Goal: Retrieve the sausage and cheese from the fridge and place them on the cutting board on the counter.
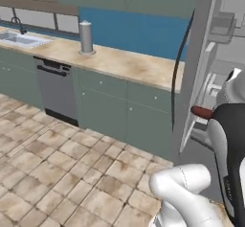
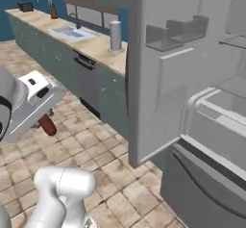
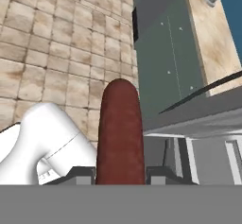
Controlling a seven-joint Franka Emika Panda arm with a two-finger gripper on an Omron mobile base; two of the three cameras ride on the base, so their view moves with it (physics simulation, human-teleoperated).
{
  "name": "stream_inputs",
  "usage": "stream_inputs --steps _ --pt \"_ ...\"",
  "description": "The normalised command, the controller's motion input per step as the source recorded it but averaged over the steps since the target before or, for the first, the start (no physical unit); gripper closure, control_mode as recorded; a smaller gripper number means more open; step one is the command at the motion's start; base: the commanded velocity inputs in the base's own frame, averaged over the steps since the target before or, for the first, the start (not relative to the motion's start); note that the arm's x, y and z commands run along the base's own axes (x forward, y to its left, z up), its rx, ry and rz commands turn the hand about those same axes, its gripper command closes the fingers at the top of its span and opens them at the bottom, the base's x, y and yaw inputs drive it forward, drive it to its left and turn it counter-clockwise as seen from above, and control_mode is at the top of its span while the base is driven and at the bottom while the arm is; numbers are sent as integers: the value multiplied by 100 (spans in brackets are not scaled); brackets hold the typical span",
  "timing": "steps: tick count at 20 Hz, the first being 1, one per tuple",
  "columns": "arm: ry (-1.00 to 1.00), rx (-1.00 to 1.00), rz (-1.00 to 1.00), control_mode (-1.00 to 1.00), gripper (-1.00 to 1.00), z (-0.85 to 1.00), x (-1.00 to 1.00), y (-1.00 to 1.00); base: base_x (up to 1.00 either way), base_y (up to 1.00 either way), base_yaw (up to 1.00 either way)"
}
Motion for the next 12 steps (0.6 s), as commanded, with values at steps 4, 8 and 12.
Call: stream_inputs --steps 4,8,12 --pt "0 0 0 100 100 0 0 0 43 90 56" --pt "0 0 0 100 100 0 0 0 85 90 33" --pt "0 0 0 100 100 0 0 0 100 63 24"
